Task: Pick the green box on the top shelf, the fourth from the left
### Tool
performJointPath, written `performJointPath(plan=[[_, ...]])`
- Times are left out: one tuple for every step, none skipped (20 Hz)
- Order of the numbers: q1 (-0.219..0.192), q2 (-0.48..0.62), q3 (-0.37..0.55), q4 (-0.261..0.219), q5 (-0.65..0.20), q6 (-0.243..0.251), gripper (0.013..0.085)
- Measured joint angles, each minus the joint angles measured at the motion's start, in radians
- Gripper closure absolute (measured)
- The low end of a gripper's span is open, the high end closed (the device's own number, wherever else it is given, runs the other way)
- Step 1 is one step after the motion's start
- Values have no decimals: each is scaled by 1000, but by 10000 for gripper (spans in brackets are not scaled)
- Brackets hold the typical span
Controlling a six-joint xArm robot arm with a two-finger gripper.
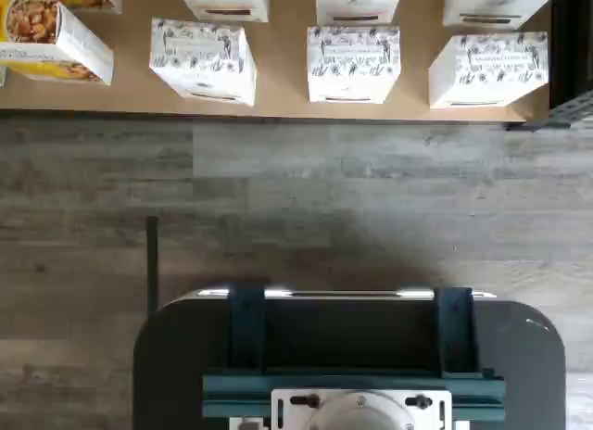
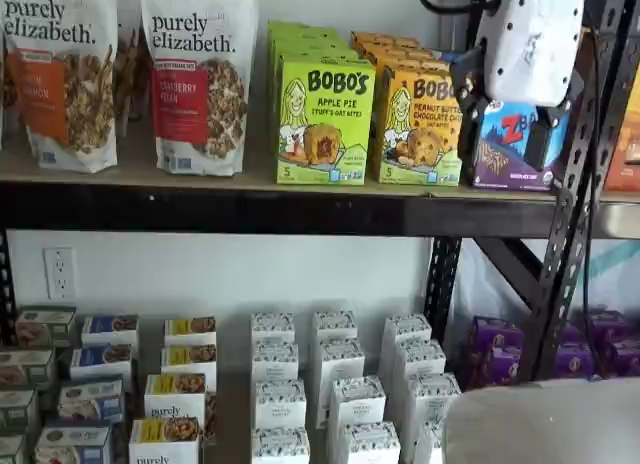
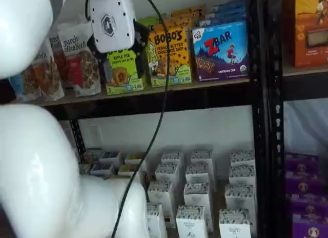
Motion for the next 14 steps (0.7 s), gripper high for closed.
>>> performJointPath(plan=[[-14,5,-4,15,9,-7,130],[-34,9,-7,36,15,-16,130],[-39,7,-6,43,13,-19,130],[-38,6,-6,44,11,-19,130],[-36,6,-6,43,10,-18,130],[-34,7,-7,41,10,-17,130],[-30,8,-7,39,9,-14,130],[-26,9,-7,36,9,-12,130],[-24,10,-7,34,8,-10,130],[-20,10,-7,31,7,-7,130],[-14,11,-6,26,5,-4,130],[-9,11,-5,23,3,-1,130],[-6,12,-3,21,2,2,130],[-2,13,-2,19,1,5,130]])
